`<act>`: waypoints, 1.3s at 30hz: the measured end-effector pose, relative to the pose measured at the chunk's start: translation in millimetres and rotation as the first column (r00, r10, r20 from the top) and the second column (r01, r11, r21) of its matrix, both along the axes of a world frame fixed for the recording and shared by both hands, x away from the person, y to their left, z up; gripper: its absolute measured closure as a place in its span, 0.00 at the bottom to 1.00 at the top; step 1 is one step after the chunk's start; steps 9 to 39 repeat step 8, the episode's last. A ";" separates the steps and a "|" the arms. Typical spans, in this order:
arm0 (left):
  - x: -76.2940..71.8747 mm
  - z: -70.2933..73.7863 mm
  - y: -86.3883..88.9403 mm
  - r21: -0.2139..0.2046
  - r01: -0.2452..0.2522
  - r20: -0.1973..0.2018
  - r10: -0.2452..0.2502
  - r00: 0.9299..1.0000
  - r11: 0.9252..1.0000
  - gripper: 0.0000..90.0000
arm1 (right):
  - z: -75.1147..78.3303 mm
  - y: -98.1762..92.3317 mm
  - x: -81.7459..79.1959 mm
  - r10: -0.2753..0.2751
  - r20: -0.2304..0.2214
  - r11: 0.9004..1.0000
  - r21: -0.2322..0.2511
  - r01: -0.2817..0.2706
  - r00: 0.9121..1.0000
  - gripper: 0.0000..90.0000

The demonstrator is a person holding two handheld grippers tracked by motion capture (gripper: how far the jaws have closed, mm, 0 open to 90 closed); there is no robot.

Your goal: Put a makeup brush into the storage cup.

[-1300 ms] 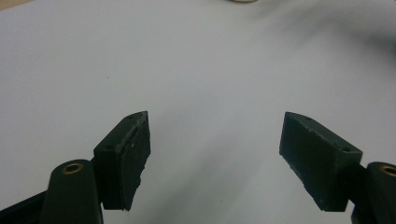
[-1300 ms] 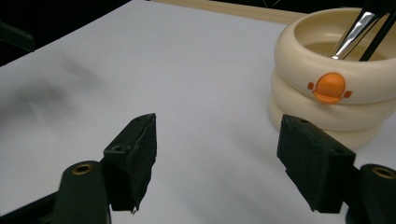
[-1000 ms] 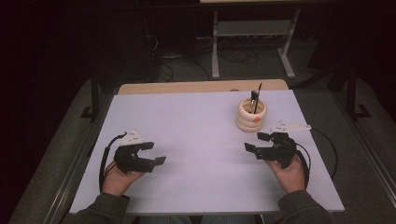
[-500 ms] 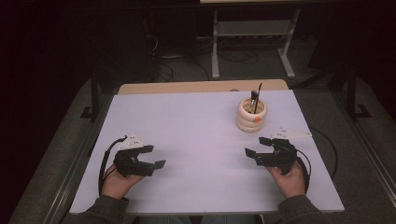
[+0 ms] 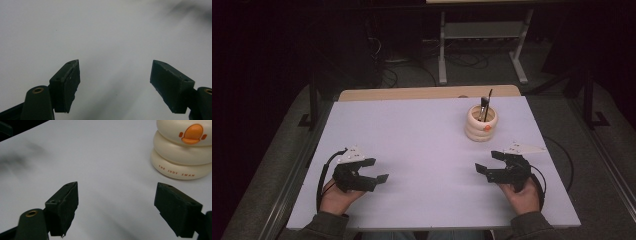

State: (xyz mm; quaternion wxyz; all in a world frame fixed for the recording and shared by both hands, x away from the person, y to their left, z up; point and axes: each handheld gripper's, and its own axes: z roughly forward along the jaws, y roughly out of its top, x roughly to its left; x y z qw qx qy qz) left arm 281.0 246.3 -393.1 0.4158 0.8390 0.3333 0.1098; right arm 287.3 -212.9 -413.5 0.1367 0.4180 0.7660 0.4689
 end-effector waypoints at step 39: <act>1.3 -1.4 -1.4 0.002 0.006 -0.006 -0.006 1.000 1.000 0.26 | -2.8 -2.8 -1.2 0.000 0.006 1.000 0.010 0.000 1.000 0.20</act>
